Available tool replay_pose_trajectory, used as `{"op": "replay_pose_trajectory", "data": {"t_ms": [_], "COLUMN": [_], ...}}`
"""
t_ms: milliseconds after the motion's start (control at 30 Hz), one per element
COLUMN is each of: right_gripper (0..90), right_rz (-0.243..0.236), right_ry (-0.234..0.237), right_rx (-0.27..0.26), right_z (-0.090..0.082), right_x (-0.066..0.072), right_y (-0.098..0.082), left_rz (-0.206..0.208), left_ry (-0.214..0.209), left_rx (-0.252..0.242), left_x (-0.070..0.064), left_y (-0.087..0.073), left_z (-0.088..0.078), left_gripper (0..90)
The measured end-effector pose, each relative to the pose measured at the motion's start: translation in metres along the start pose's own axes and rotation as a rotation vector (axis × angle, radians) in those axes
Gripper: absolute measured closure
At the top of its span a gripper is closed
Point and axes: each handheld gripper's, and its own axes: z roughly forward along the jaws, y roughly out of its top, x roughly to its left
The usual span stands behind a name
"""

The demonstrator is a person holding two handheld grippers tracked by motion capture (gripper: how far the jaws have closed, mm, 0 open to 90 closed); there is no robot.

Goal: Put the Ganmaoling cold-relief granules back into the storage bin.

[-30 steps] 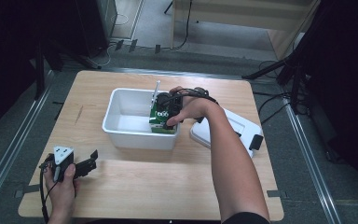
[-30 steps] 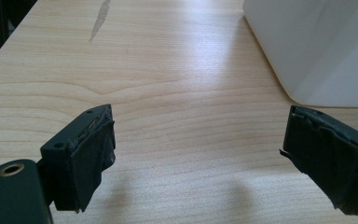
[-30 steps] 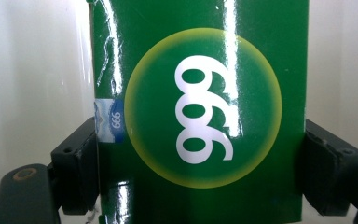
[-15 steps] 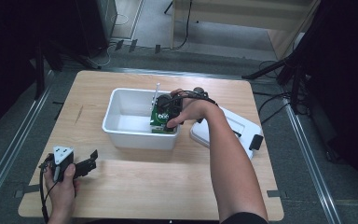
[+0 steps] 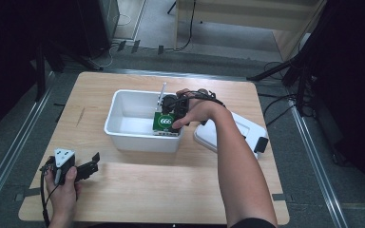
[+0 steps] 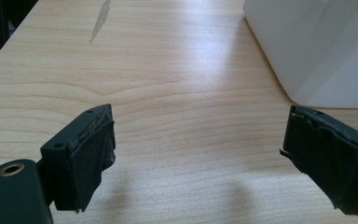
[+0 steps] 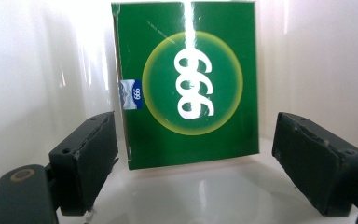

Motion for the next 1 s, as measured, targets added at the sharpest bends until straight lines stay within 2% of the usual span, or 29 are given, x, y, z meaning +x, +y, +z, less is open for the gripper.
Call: {"op": "replay_pose_trajectory", "data": {"t_ms": [133,533,633,767,933,1000], "right_gripper": [13.7,13.0,13.0,13.0,13.1,13.5], "right_rz": [0.021,0.021,0.014,0.033,0.045,0.053], "right_ry": [-0.001,-0.027,-0.038,-0.050,-0.067,-0.079], "right_rx": [-0.027,-0.094,-0.098,-0.093,-0.105,-0.091], "right_z": [-0.010,-0.039,-0.046,-0.056,-0.067,-0.069], "right_x": [0.000,0.000,0.000,-0.001,-0.003,-0.003], "right_y": [-0.002,-0.001,-0.002,-0.007,-0.019,-0.026], "left_rz": [0.001,0.011,0.011,0.011,0.015,0.019], "left_ry": [0.004,0.002,0.001,0.001,0.004,0.006], "left_rx": [-0.002,0.001,0.001,0.003,0.002,0.003], "left_x": [0.000,0.000,0.000,-0.001,-0.001,-0.001], "left_y": [0.000,0.000,0.000,0.000,0.000,0.000], "left_z": [0.000,0.000,0.001,0.001,0.001,0.000], "left_gripper": [9.7,9.7,9.7,9.7,9.7,9.7]}}
